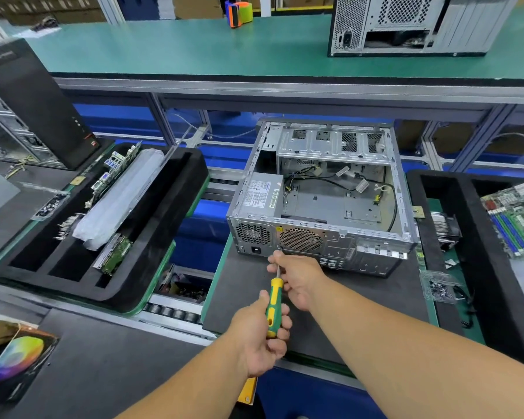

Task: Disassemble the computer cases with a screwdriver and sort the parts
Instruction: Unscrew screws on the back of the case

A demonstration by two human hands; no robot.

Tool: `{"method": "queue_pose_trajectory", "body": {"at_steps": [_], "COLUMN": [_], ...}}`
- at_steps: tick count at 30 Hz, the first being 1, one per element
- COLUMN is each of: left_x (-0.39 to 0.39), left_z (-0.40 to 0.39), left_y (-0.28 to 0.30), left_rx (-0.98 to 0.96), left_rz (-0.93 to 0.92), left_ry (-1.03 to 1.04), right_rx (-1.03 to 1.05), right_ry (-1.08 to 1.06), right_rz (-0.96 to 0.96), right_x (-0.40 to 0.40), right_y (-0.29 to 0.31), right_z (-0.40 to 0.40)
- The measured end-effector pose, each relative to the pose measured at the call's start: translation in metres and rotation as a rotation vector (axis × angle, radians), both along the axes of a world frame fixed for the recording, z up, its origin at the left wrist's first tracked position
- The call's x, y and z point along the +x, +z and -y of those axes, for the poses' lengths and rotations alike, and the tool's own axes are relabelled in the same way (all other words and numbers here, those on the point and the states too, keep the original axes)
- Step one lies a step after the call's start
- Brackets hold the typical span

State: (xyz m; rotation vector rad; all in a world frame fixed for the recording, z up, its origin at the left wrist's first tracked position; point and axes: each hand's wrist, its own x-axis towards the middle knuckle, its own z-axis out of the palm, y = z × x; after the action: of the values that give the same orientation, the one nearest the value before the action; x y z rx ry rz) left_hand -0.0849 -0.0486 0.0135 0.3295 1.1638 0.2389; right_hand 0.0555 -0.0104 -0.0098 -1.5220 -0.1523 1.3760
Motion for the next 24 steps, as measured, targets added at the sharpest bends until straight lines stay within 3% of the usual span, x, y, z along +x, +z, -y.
{"method": "queue_pose_trajectory", "body": {"at_steps": [7, 13, 18, 24], "left_x": [0.005, 0.009, 0.008, 0.005], "left_z": [0.003, 0.002, 0.0, -0.001], "left_y": [-0.002, 0.002, 0.008, 0.007], "left_rx": [0.292, 0.242, 0.081, 0.124], "left_rz": [-0.174, -0.299, -0.204, -0.154], "left_ry": [-0.022, 0.025, 0.054, 0.092], "right_rx": [0.006, -0.005, -0.014, -0.004], "right_ry": [-0.026, -0.062, -0.049, 0.018], "right_rz": [-0.025, 0.013, 0.008, -0.053], "right_x": [-0.001, -0.004, -0.002, 0.007], "right_y": [-0.004, -0.003, 0.0, 0.0], "right_z": [0.0, -0.002, -0.003, -0.001]}}
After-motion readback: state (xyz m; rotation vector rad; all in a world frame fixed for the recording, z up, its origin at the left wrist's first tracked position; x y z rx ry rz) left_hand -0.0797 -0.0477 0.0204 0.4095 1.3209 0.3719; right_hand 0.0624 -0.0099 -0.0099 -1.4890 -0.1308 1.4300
